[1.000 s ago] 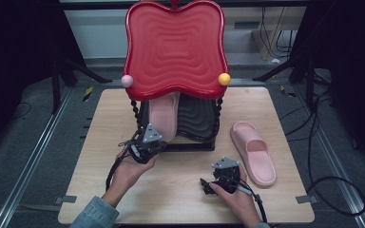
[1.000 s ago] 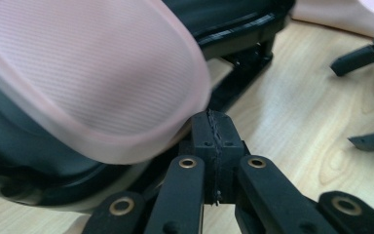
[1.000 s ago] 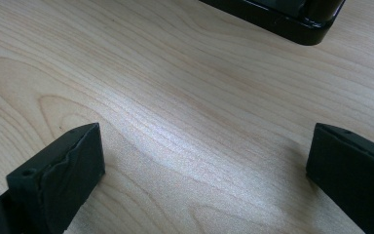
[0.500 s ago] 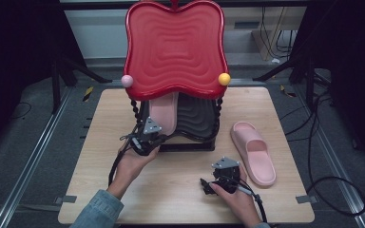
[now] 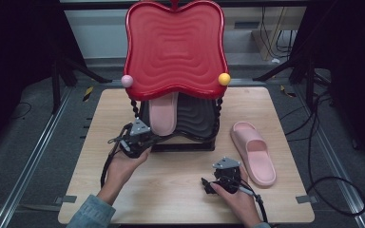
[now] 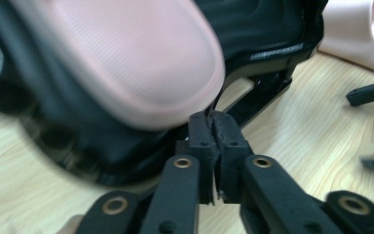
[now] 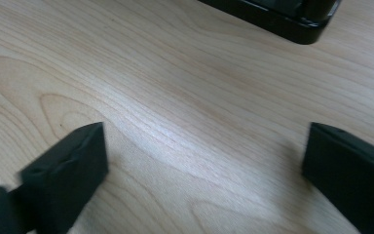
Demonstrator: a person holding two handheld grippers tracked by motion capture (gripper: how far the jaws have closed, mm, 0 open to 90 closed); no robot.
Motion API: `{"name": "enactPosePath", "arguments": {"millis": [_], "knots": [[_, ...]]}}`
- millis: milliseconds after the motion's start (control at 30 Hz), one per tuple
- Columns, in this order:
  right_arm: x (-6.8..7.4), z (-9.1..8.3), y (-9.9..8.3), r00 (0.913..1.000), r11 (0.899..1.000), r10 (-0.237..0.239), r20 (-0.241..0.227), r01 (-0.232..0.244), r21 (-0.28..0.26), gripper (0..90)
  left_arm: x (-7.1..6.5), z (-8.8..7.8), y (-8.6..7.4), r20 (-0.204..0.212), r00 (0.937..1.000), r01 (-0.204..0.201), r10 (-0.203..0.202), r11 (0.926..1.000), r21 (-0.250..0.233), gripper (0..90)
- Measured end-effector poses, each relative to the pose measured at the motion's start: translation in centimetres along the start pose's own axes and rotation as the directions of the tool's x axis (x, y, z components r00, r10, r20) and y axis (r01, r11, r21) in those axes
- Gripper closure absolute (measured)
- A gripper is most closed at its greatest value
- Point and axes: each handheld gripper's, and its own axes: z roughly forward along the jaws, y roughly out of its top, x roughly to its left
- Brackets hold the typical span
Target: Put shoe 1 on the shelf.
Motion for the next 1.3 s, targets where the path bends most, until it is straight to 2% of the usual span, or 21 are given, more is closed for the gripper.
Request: {"name": "enactPosePath", "arguments": {"millis": [133, 200, 233, 267, 300, 333, 367, 400, 433, 467, 500, 533, 600, 667, 767, 900, 933, 1033, 1067, 1167, 1300], "knots": [[-0.6, -1.1, -0.1, 0.9985, 0.999, -0.009, 0.053, 0.011, -0.032, 22.2, 0.6, -1.4, -1.6, -0.02, 0.9997, 0.016, -0.016, 0.9999, -0.002, 82.6], [-1.5, -2.9, 0.0, 0.9969, 0.996, 0.008, 0.078, -0.001, -0.086, 32.3, 1.7, -2.7, -3.5, -0.064, 0.9972, 0.039, -0.039, 0.9992, 0.004, 74.2], [-1.5, -2.9, 0.0, 0.9969, 0.996, 0.008, 0.078, -0.001, -0.086, 32.3, 1.7, -2.7, -3.5, -0.064, 0.9972, 0.039, -0.039, 0.9992, 0.004, 71.2], [-2.2, -4.2, 0.1, 0.9944, 0.993, 0.008, 0.105, 0.004, -0.116, 38.5, 2.8, -3.5, -5.0, -0.109, 0.9925, 0.058, -0.056, 0.9983, 0.013, 67.4], [-2.2, -4.2, 0.1, 0.9944, 0.993, 0.008, 0.105, 0.004, -0.116, 38.5, 2.8, -3.5, -5.0, -0.109, 0.9925, 0.058, -0.056, 0.9983, 0.013, 62.6], [-3.4, -5.8, 0.3, 0.9885, 0.99, 0.019, 0.15, 0.002, -0.14, 44.8, 4.0, -4.1, -6.7, -0.15, 0.9852, 0.087, -0.083, 0.996, 0.021, 57.5], [-3.4, -5.8, 0.3, 0.9885, 0.99, 0.019, 0.15, 0.002, -0.14, 44.8, 4.0, -4.1, -6.7, -0.15, 0.9852, 0.087, -0.083, 0.996, 0.021, 53.2], [-5.0, -7.4, 0.1, 0.9803, 0.987, 0.041, 0.193, -0.01, -0.163, 49.0, 5.1, -4.2, -8.5, -0.192, 0.9753, 0.118, -0.109, 0.9925, 0.033, 48.8], [-5.9, -8.0, -0.1, 0.9749, 0.987, 0.048, 0.217, -0.013, -0.16, 52.6, 5.1, -4.2, -8.5, -0.192, 0.9753, 0.118, -0.109, 0.9925, 0.033, 44.4], [-6.9, -8.5, -0.3, 0.9698, 0.988, 0.058, 0.237, -0.022, -0.151, 54.6, 6.1, -3.9, -10.1, -0.216, 0.966, 0.156, -0.142, 0.9868, 0.046, 40.5], [-6.9, -8.5, -0.3, 0.9698, 0.988, 0.058, 0.237, -0.022, -0.151, 54.6, 6.1, -3.9, -10.1, -0.216, 0.966, 0.156, -0.142, 0.9868, 0.046, 38.2], [-8.0, -8.8, -0.4, 0.9644, 0.99, 0.067, 0.256, -0.032, -0.139, 56.4, 6.4, -3.7, -10.7, -0.232, 0.9609, 0.166, -0.151, 0.9848, 0.049, 38.2], [-11.2, -9.2, -0.7, 0.9426, 0.992, 0.091, 0.321, -0.058, -0.111, 62.0, 7.1, -3.1, -12.3, -0.256, 0.9511, 0.195, -0.172, 0.9784, 0.068, 33.2], [-12.1, -9.2, -0.7, 0.9374, 0.991, 0.107, 0.332, -0.074, -0.111, 62.9, 7.3, -2.9, -12.7, -0.265, 0.9473, 0.204, -0.18, 0.9768, 0.065, 32.2], [-14.1, -9.0, -0.2, 0.9377, 0.988, 0.144, 0.316, -0.12, -0.095, 63.1, 7.9, -2.5, -13.4, -0.261, 0.9428, 0.231, -0.207, 0.9709, 0.064, 31.4], [-15.3, -7.7, 0.9, 0.9403, 0.993, 0.114, 0.321, -0.107, -0.039, 62.1, 8.0, -2.6, -13.6, -0.283, 0.9399, 0.219, -0.191, 0.9731, 0.072, 31.0], [-15.7, -6.6, 1.4, 0.9423, 0.994, 0.09, 0.322, -0.103, 0.022, 62.6, 7.9, -2.6, -13.6, -0.281, 0.941, 0.217, -0.188, 0.9735, 0.073, 31.0], [-16.0, -5.7, 1.8, 0.941, 0.992, 0.082, 0.328, -0.109, 0.063, 68.4, 8.0, -2.7, -13.8, -0.28, 0.94, 0.224, -0.195, 0.9717, 0.075, 31.1], [-16.2, -5.3, 2.1, 0.9384, 0.99, 0.096, 0.332, -0.126, 0.07, 79.2, 8.0, -2.8, -14.0, -0.286, 0.937, 0.23, -0.2, 0.9706, 0.073, 31.1], [-16.2, -5.4, 2.3, 0.9359, 0.989, 0.087, 0.341, -0.122, 0.081, 82.3, 8.1, -3.0, -14.2, -0.292, 0.9341, 0.234, -0.205, 0.9696, 0.07, 31.3], [-15.3, -6.6, 1.8, 0.9473, 0.993, 0.041, 0.318, -0.074, 0.091, 83.4, 8.2, -3.2, -14.3, -0.304, 0.9292, 0.239, -0.211, 0.9692, 0.059, 31.4]]}}
